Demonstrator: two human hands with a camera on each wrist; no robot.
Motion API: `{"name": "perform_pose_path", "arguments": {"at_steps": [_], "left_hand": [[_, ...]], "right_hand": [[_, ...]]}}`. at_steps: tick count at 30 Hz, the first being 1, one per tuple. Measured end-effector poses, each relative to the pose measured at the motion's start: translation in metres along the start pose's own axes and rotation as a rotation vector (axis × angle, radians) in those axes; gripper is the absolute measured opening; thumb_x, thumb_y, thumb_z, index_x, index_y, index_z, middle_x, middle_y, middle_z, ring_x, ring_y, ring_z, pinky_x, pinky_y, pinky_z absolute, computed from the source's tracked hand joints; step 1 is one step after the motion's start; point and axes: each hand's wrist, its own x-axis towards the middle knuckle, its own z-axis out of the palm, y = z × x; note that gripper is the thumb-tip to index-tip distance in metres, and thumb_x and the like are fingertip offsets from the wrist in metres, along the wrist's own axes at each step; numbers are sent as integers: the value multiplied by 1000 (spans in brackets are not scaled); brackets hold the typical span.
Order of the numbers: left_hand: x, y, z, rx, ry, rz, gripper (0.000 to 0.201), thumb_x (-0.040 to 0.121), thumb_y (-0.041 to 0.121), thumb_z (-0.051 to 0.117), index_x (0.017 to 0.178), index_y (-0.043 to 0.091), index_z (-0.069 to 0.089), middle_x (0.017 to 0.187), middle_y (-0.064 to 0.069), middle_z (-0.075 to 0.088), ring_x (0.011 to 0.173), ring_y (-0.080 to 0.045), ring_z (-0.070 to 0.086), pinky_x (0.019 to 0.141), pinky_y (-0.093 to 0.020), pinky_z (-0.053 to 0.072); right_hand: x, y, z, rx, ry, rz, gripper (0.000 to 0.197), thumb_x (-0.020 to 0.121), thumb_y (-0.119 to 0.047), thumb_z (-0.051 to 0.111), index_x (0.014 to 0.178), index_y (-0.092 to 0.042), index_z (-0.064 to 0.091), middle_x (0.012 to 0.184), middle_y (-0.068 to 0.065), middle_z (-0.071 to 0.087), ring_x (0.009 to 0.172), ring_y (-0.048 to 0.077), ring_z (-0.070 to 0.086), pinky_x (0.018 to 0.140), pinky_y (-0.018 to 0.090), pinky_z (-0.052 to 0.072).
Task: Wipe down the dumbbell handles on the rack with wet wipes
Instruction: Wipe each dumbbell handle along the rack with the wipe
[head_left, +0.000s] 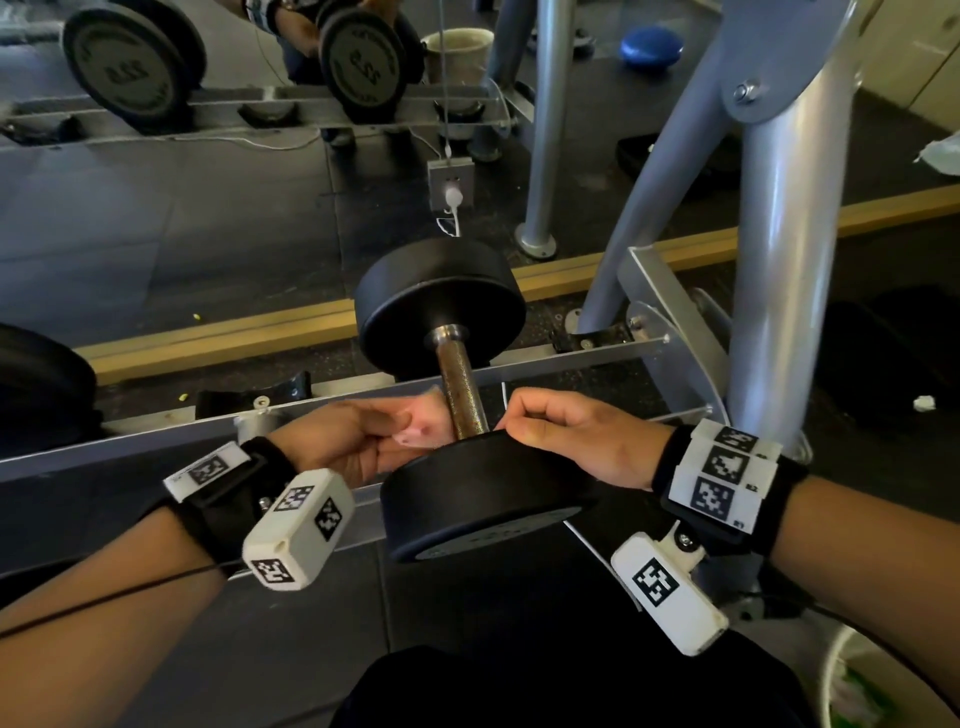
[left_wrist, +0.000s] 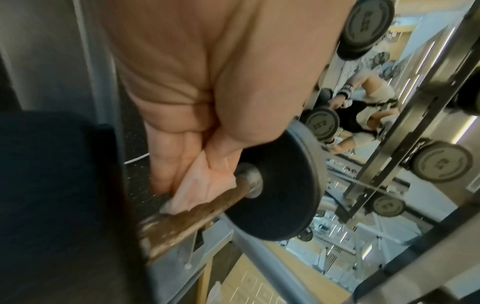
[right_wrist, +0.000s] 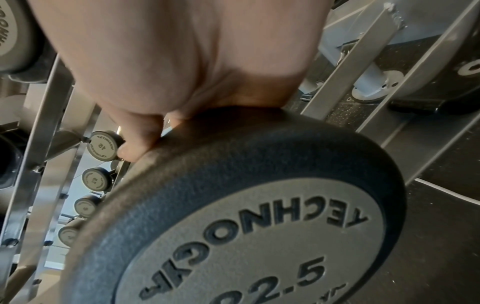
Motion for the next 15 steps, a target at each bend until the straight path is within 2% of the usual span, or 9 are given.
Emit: {"name": "perform_pose_path", "arguments": {"at_steps": [2, 6, 7, 8, 9, 10, 13, 15], "left_hand": [[2, 7, -1, 22, 68, 76, 36, 98, 0, 39, 127, 1, 60, 119, -25, 68, 99, -30, 72, 79, -38, 62], [16, 0, 15, 210, 153, 54, 34, 101, -4, 35, 119, 1, 63, 98, -16, 75, 82, -22, 74, 73, -31, 61], [20, -4, 19, 297, 149, 30, 33, 101, -5, 36, 120, -1, 63, 101, -17, 74, 84, -20, 73, 76, -30, 61], [23, -8, 22, 389, 139, 12, 32, 102, -4, 38, 123, -3, 63, 108, -19, 72, 91, -21, 71, 85, -31, 59], [25, -10, 24, 479, 131, 1, 32, 102, -1, 40, 126, -3, 62, 117, -20, 69, 99, -23, 68, 94, -34, 55], [25, -9, 23, 531, 125, -9, 33, 102, 1, 41, 128, -2, 61, 122, -21, 67, 104, -25, 65, 98, -36, 52], [18, -3, 19, 512, 120, -64, 34, 102, 2, 41, 130, 0, 60, 129, -20, 65, 106, -24, 66, 90, -31, 56], [8, 1, 20, 481, 150, -86, 37, 102, -1, 37, 134, -1, 57, 140, -29, 52, 116, -32, 54, 95, -32, 46]], "right_hand": [[0, 0, 0, -20, 7, -8, 29, 100, -39, 48, 106, -14, 61, 103, 15, 62, 100, 29, 61, 96, 47, 48], [-1, -2, 0, 1, -7, -8, 30, 101, -38, 48, 106, -11, 60, 103, 19, 61, 100, 33, 61, 95, 49, 48], [-1, -2, 0, 1, -8, -7, 30, 101, -38, 48, 106, -11, 60, 102, 19, 61, 100, 33, 61, 95, 48, 48], [0, -1, -1, -6, -9, -7, 30, 101, -38, 48, 105, -11, 60, 102, 19, 61, 100, 33, 60, 95, 48, 48], [0, -1, -1, -13, -14, -7, 30, 101, -39, 47, 104, -12, 60, 102, 18, 61, 100, 32, 60, 95, 47, 48], [1, -1, -1, -16, -22, -7, 29, 101, -39, 47, 104, -13, 60, 102, 17, 61, 100, 31, 60, 95, 46, 47], [1, 0, -3, -6, -39, 4, 28, 100, -40, 48, 103, -15, 61, 101, 14, 62, 99, 29, 61, 94, 44, 48], [2, -1, -3, 6, -43, 19, 28, 100, -40, 49, 102, -14, 61, 100, 14, 61, 98, 29, 60, 93, 44, 48]]}}
